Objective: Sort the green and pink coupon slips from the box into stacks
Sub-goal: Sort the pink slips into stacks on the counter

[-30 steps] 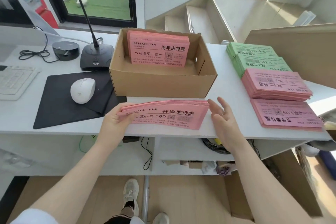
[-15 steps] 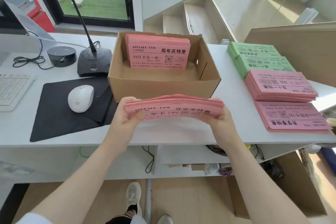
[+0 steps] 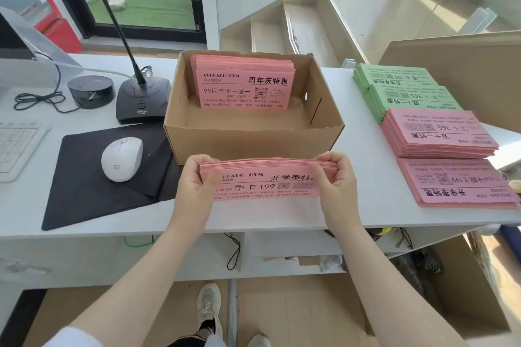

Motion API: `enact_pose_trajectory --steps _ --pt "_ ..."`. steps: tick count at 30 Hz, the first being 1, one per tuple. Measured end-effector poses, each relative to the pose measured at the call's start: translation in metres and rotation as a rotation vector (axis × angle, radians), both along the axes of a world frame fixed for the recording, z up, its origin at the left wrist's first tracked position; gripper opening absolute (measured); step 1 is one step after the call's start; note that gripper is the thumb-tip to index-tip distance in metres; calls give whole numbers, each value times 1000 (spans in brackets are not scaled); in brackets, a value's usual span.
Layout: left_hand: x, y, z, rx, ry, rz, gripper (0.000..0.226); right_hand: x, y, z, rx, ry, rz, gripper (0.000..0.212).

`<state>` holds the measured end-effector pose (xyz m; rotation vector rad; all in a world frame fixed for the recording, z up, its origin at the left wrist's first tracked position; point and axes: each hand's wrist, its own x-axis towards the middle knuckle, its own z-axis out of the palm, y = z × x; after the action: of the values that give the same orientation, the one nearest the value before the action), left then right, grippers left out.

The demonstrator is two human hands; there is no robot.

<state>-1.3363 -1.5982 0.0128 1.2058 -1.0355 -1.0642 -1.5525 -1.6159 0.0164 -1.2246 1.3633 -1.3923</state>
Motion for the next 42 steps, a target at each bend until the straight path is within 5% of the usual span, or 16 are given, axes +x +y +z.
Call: enact_pose_trajectory --steps 3,13,17,21,25,31,36,42 --pt "16 6 -13 -40 -179 -90 31 -19 5 -7 54 23 168 41" --pt "12 7 -14 -139 -328 -59 44 -22 12 -5 -11 181 137 29" --pt "12 5 -12 -161 -462 -65 38 -31 9 -1 36 198 102 33" --pt "-2 5 22 -391 -590 -71 25 -52 7 19 12 325 29 36" --pt "-30 2 57 -669 -806 -178 23 -60 9 49 -351 882 51 67" --pt "-55 -13 90 -807 -1046 -272 18 -37 9 91 -748 1135 236 28" --pt "-70 -25 102 -749 -876 -225 29 -41 -1 103 -690 1159 149 20" --pt "-86 -58 99 -138 -258 -421 28 -60 -2 106 -308 428 -28 17"
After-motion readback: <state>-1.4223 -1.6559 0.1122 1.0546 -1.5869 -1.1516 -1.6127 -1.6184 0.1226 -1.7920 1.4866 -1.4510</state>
